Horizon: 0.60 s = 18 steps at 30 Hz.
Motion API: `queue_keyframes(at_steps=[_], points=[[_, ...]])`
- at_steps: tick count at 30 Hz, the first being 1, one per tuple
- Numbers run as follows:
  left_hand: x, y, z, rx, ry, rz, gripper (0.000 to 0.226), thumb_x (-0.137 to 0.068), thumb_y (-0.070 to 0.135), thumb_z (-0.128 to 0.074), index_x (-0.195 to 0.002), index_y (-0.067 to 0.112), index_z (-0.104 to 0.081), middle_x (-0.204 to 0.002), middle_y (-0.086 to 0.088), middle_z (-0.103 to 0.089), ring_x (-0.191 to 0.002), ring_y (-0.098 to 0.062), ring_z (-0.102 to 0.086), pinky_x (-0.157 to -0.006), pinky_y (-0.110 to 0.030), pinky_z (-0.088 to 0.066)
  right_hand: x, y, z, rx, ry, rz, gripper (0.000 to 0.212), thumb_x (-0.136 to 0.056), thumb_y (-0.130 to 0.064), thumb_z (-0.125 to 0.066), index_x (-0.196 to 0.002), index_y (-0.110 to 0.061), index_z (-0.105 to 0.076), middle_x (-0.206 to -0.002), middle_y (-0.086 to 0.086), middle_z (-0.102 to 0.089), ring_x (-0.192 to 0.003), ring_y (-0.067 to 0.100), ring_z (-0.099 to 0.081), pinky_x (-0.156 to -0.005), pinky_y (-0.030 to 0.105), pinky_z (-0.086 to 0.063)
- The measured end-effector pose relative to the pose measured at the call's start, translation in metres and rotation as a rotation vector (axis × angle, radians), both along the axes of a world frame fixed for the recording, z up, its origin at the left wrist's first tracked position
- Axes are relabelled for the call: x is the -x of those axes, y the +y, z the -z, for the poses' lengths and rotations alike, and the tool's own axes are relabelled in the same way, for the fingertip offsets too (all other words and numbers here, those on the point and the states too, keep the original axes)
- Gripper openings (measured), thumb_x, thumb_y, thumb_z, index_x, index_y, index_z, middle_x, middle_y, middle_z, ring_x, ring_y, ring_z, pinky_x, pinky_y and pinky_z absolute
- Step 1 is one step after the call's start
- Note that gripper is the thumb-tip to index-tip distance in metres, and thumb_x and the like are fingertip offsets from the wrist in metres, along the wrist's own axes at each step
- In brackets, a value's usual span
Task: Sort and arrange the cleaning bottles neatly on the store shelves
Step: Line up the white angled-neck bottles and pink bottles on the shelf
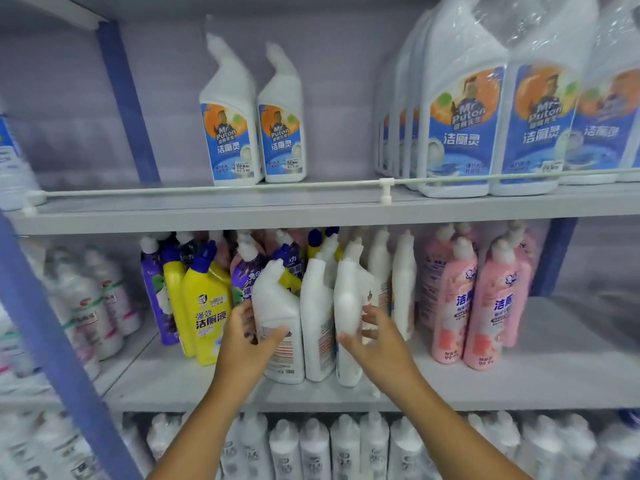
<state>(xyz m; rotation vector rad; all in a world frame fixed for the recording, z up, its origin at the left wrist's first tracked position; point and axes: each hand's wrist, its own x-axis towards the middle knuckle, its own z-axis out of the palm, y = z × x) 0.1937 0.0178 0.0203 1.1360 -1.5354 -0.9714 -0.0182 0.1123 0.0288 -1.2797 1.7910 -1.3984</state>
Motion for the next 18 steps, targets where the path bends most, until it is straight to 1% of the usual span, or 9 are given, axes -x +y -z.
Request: queue_keyframes(at_steps=[2,3,5,7,10,12,15,17,18], points=[[0.002,-0.010,0.010,-0.034,-0.018,0.041,0.070,-0.078,0.014,-0.087,-0.133,0.032,-0.046,-0.119,0.018,-0.063,-0.103,0.007,-0.064,-0.080,-0.015,-0.054,-0.006,-0.013,0.014,0.013,0.016,0.046,0.076,-0.079,-0.038,-0.084,-0.143,-0.028,-0.043,-0.135,-0.007,-0.051,-0.114,0.007,-0.056,-0.098,0.026,-0.049],[0.003,-0.015,0.016,-0.055,-0.034,0.046,0.070,-0.077,0.016,-0.088,-0.131,0.033,-0.047,-0.117,0.016,-0.065,-0.104,0.003,-0.065,-0.080,-0.017,-0.054,-0.008,-0.019,0.019,0.017,0.026,0.074,0.080,-0.076,-0.039,-0.086,-0.143,-0.027,-0.043,-0.135,-0.007,-0.051,-0.116,0.008,-0.055,-0.101,0.029,-0.049],[0.002,-0.027,0.026,-0.086,-0.072,0.046,0.062,-0.075,0.022,-0.090,-0.120,0.040,-0.052,-0.113,0.011,-0.070,-0.104,-0.008,-0.069,-0.081,-0.026,-0.056,-0.011,-0.028,0.029,0.027,0.056,0.118,0.085,-0.072,-0.039,-0.089,-0.143,-0.025,-0.043,-0.132,-0.008,-0.051,-0.117,0.009,-0.055,-0.103,0.032,-0.049],[-0.001,-0.035,0.032,-0.107,-0.076,0.065,0.054,-0.073,0.022,-0.091,-0.110,0.041,-0.056,-0.108,0.011,-0.073,-0.099,-0.009,-0.071,-0.077,-0.024,-0.057,-0.013,-0.034,0.036,0.040,0.083,0.148,0.080,-0.072,-0.037,-0.088,-0.139,-0.025,-0.046,-0.126,-0.009,-0.055,-0.112,0.008,-0.058,-0.099,0.030,-0.051],[-0.005,-0.045,0.035,-0.115,-0.061,0.132,0.056,-0.073,0.023,-0.091,-0.115,0.038,-0.058,-0.103,0.014,-0.074,-0.091,0.001,-0.071,-0.067,-0.013,-0.055,-0.013,-0.044,0.041,0.067,0.107,0.211,0.061,-0.072,-0.034,-0.080,-0.126,-0.028,-0.053,-0.112,-0.009,-0.063,-0.099,0.003,-0.063,-0.085,0.024,-0.054],[-0.008,-0.051,0.039,-0.118,-0.049,0.179,0.057,-0.073,0.026,-0.091,-0.118,0.039,-0.058,-0.103,0.016,-0.075,-0.089,0.006,-0.071,-0.069,-0.014,-0.056,-0.016,-0.051,0.042,0.088,0.132,0.249,0.053,-0.073,-0.032,-0.075,-0.121,-0.027,-0.054,-0.108,-0.008,-0.062,-0.095,0.001,-0.063,-0.078,0.017,-0.051],[-0.012,-0.059,0.049,-0.134,-0.036,0.233,0.058,-0.073,0.031,-0.091,-0.121,0.040,-0.059,-0.105,0.018,-0.077,-0.096,0.001,-0.072,-0.083,-0.029,-0.060,-0.023,-0.057,0.047,0.121,0.128,0.312,0.051,-0.078,-0.023,-0.077,-0.122,-0.027,-0.053,-0.107,-0.014,-0.061,-0.097,-0.007,-0.060,-0.074,0.004,-0.044],[-0.013,-0.059,0.051,-0.133,-0.042,0.263,0.055,-0.074,0.032,-0.090,-0.120,0.040,-0.060,-0.105,0.021,-0.076,-0.096,0.000,-0.073,-0.086,-0.031,-0.060,-0.027,-0.057,0.050,0.136,0.127,0.359,0.048,-0.079,-0.020,-0.079,-0.119,-0.027,-0.054,-0.103,-0.017,-0.062,-0.095,-0.011,-0.058,-0.072,0.002,-0.043],[-0.014,-0.059,0.051,-0.128,-0.041,0.279,0.053,-0.075,0.030,-0.089,-0.118,0.041,-0.060,-0.104,0.022,-0.076,-0.096,0.000,-0.073,-0.085,-0.029,-0.059,-0.028,-0.055,0.052,0.137,0.127,0.386,0.045,-0.079,-0.022,-0.081,-0.117,-0.025,-0.056,-0.102,-0.015,-0.063,-0.094,-0.009,-0.059,-0.072,0.005,-0.044]])
